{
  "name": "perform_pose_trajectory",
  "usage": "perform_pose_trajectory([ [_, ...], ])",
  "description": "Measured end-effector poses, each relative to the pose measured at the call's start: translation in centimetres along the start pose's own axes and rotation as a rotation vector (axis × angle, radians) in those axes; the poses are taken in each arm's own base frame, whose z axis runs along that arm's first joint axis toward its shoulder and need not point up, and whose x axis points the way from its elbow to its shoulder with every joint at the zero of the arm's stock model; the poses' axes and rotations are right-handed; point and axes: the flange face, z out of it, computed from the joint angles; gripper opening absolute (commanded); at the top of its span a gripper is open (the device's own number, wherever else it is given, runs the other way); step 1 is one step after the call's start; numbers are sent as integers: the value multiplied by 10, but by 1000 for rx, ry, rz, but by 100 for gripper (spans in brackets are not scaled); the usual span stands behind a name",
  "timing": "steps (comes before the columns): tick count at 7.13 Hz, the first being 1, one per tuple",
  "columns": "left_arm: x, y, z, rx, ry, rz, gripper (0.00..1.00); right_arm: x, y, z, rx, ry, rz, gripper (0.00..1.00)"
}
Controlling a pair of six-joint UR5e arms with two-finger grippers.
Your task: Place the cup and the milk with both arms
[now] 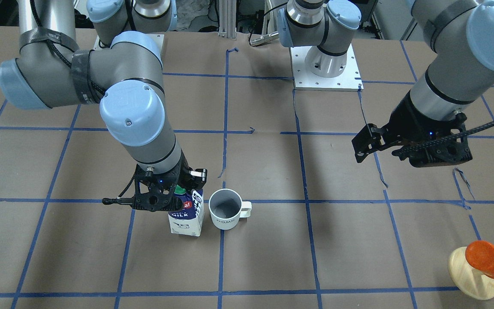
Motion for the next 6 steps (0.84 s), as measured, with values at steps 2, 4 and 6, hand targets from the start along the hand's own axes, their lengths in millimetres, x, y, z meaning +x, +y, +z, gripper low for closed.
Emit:
perform_pose_trajectory([
  [2, 0, 3, 1, -3, 1, 1, 100, 0, 2, 14, 17, -6, -5, 92],
  [4, 2, 6, 1, -1, 2, 5, 100, 2, 3, 12, 41, -1, -20, 100],
  [6, 10, 13, -8, 16, 3, 6, 100, 9, 7, -37, 103, 2, -30, 100],
])
